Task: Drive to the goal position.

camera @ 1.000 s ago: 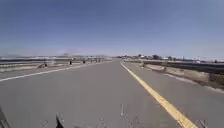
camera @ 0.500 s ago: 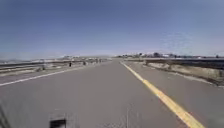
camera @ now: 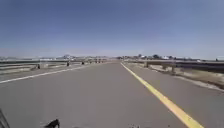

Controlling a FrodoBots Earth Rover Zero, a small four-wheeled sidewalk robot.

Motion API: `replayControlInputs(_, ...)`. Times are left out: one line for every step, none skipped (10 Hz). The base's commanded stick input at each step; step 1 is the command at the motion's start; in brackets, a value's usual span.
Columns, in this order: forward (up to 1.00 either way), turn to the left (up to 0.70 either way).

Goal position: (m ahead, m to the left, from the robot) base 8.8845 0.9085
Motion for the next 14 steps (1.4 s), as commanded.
replayControlInputs(0.85,0.0)
replayControlInputs(0.85,0.0)
replayControlInputs(0.85,0.0)
replayControlInputs(0.85,0.0)
replayControlInputs(0.85,0.0)
replayControlInputs(0.85,0.0)
replayControlInputs(0.85,0.0)
replayControlInputs(0.85,0.0)
replayControlInputs(0.85,0.0)
replayControlInputs(0.85,0.0)
replayControlInputs(0.85,0.0)
replayControlInputs(0.85,0.0)
replayControlInputs(0.85,0.0)
replayControlInputs(0.85,0.0)
